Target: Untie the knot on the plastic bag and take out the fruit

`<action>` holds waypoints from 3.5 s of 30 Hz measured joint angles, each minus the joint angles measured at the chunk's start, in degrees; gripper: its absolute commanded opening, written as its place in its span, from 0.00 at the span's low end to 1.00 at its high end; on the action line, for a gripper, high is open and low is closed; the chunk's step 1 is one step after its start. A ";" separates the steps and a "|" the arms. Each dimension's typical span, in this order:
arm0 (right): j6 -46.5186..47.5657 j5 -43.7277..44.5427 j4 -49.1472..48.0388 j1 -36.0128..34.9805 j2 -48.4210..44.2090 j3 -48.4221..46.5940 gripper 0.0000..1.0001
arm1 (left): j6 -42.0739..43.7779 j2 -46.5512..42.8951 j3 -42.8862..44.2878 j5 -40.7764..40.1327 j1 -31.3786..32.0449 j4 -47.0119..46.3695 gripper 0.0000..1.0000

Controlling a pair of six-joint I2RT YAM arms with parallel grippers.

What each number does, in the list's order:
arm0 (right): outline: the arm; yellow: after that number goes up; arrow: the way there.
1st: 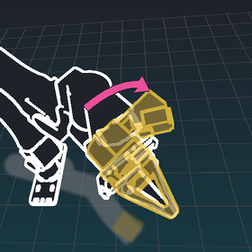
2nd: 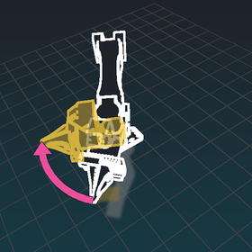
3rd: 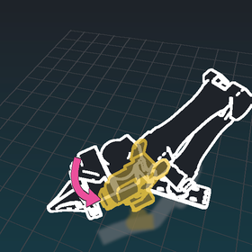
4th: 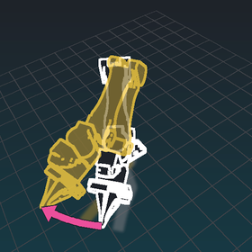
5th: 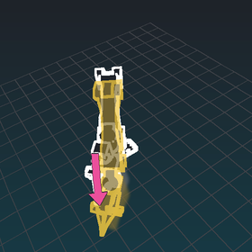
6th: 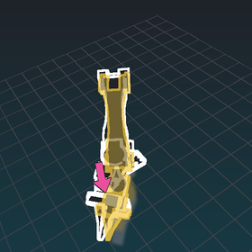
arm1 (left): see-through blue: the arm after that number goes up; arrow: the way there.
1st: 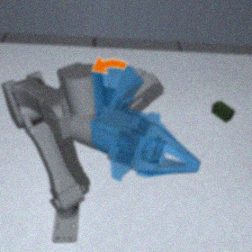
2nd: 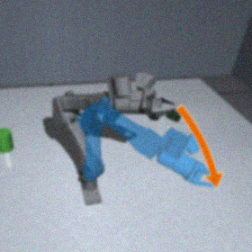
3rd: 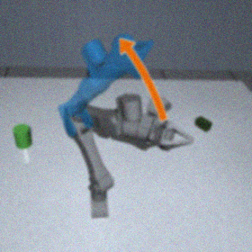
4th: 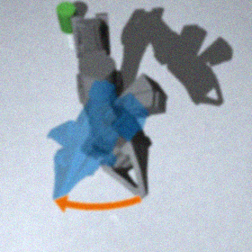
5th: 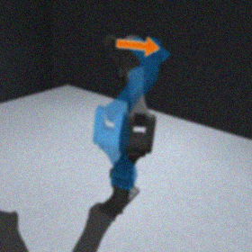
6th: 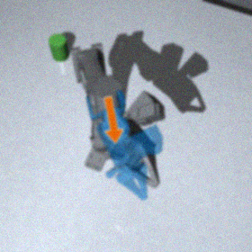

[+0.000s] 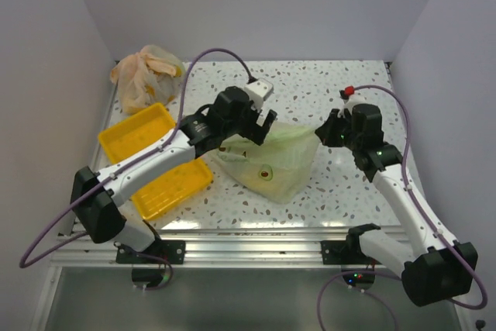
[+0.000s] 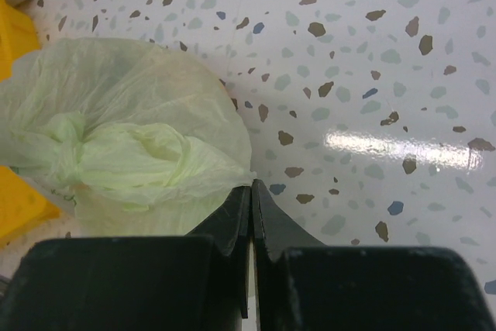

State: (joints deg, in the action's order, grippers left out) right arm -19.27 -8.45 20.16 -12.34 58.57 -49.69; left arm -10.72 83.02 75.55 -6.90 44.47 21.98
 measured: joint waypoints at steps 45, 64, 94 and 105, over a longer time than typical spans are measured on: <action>-0.35 13.35 4.48 -0.37 4.96 -13.94 0.62 | -0.72 -1.05 0.68 -11.23 -10.36 4.20 0.00; 0.24 24.30 14.45 -29.53 22.58 -33.97 0.99 | -20.76 -14.51 -15.08 -2.73 -10.97 1.57 0.00; -11.56 23.06 10.12 -7.02 -2.08 9.97 0.99 | -36.59 -26.60 -38.93 -3.78 -10.67 -5.86 0.70; -2.86 16.39 16.57 -6.71 -1.11 -4.94 0.99 | -29.94 -25.31 -19.58 -3.65 -9.42 4.26 1.00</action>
State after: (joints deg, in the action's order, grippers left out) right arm -22.13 7.94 36.73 -19.05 57.45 -54.63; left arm -40.66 57.71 55.96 -10.55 35.05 26.24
